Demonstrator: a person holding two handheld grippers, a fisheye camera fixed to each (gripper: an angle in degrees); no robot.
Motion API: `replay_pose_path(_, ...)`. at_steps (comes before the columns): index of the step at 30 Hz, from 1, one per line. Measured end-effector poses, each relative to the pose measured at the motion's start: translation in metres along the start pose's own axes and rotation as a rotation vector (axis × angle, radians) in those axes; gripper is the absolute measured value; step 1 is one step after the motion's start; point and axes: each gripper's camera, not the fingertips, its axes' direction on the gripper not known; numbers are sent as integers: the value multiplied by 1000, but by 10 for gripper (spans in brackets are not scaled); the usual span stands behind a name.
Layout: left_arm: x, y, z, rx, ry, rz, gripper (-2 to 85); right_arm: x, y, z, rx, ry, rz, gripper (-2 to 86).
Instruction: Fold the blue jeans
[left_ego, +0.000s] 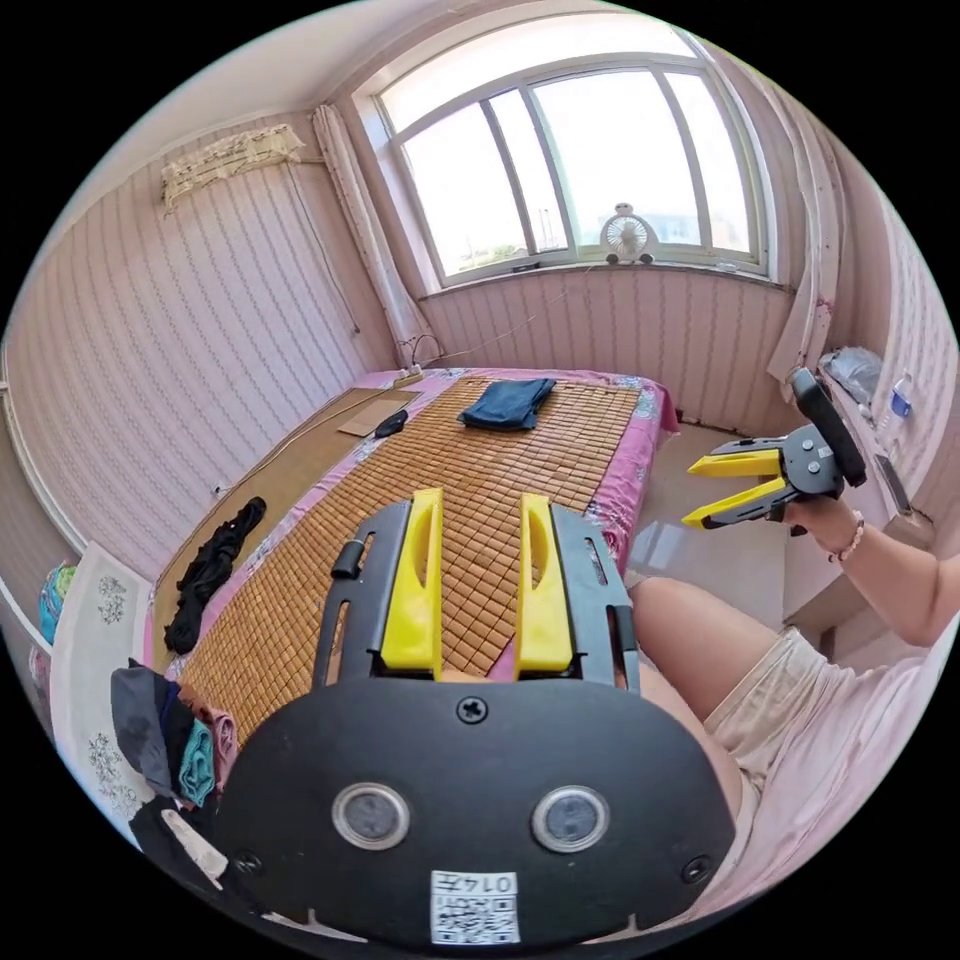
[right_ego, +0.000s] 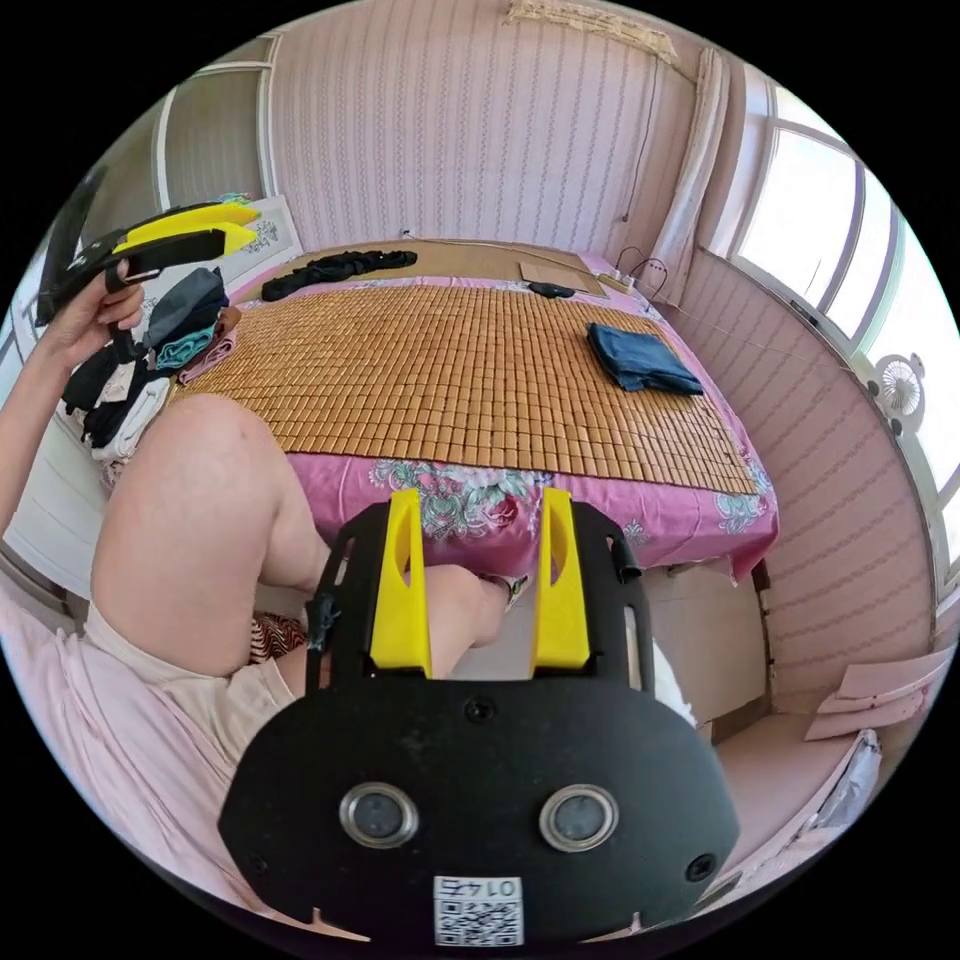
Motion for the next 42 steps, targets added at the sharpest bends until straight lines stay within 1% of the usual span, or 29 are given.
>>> replay_pose_path(4,18,-35,89,-22,140,46,116,47,20,13,-61,23,84,163)
replay_pose_path(8,26,-59,172,-73,199,54,117,101,7,35,-72,49,96,160)
replay_pose_path(10,27,-74,237,-122,212,34,117,143,-20,62,-55,14,84,157)
replay_pose_path(11,27,-78,254,-135,213,28,117,153,-28,70,-46,6,78,154)
replay_pose_path(13,26,-94,324,-172,193,14,115,195,-66,110,-30,-23,42,145)
replay_pose_path(14,25,-98,341,-177,194,3,115,205,-76,121,-27,-28,30,143)
replay_pose_path(16,22,-115,410,-190,220,-52,113,243,-115,166,-9,-20,-14,138)
replay_pose_path(17,22,-119,426,-191,225,-64,112,252,-124,178,-3,-20,-17,137)
replay_pose_path(19,21,-134,490,-227,244,-104,116,291,-158,225,17,-39,-2,128)
replay_pose_path(22,21,-149,550,-244,292,-139,127,322,-191,277,6,-12,-57,108)
replay_pose_path(24,24,-157,579,-257,287,-124,132,331,-208,302,3,18,-98,111)
replay_pose_path(29,26,-176,629,-275,245,-97,141,356,-255,351,-10,1,-118,127)
replay_pose_path(31,24,-182,646,-295,234,-99,138,364,-274,372,19,31,-98,123)
replay_pose_path(35,18,-182,656,-305,212,-88,128,381,-294,409,-47,-2,-10,124)
replay_pose_path(38,10,-176,654,-295,179,-45,98,388,-300,416,-63,3,-25,93)
replay_pose_path(39,6,-172,650,-276,193,-30,84,392,-301,415,-60,-2,-40,67)
replay_pose_path(42,-4,-161,632,-241,199,14,59,406,-306,396,-49,-100,-32,28)
